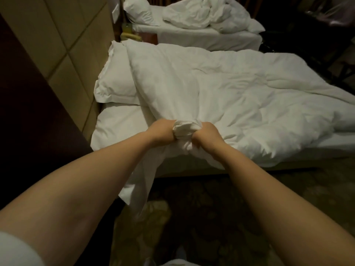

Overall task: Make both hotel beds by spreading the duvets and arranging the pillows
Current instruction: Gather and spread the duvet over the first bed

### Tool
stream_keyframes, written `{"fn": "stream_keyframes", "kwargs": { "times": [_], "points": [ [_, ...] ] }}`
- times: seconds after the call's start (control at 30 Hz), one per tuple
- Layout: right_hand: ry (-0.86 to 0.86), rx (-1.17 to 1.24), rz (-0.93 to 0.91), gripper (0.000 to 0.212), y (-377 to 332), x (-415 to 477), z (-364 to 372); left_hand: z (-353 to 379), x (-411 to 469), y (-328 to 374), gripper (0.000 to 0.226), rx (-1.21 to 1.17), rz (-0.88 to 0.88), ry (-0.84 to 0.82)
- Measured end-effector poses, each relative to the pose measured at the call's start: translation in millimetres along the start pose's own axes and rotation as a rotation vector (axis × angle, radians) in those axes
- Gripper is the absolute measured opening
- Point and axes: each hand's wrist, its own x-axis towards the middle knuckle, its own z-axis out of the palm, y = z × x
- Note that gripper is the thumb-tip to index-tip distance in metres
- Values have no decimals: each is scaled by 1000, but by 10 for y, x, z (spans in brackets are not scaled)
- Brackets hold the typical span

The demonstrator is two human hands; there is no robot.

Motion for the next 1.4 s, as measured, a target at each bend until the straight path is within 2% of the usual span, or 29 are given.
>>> {"fn": "stream_keyframes", "kwargs": {
  "times": [0.1,0.27,0.4,0.47,0.63,0.7,0.83,0.93,1.0,1.23,1.4],
  "points": [
    [-250,-300,75,25,132,-54,152,187,-129,-69,28,118,-19,-203],
    [-613,-555,34,33,339,-206,852,699,-542,-474,10,258,-120,-640],
    [-769,-639,71,36,429,-353,1227,1050,-827,-692,29,316,-151,-788],
    [-711,-629,80,37,487,-347,1294,1067,-846,-761,32,293,-168,-759],
    [-398,-461,-2,45,468,-62,1267,686,-629,-796,30,306,-146,-619],
    [-310,-431,-61,42,405,58,1179,498,-505,-817,30,322,-143,-547],
    [-97,-370,-150,25,248,378,800,32,-146,-816,32,293,-140,-288],
    [32,-388,-171,13,186,805,383,-296,324,-736,30,410,-127,-45],
    [127,-356,-144,9,202,1165,113,-457,752,-605,29,463,-145,51],
    [227,-404,-154,15,374,2441,-697,-926,2176,-202,25,628,-182,194],
    [148,-435,-81,16,520,3286,-870,-1191,2895,-309,25,643,-243,213]
  ]
}}
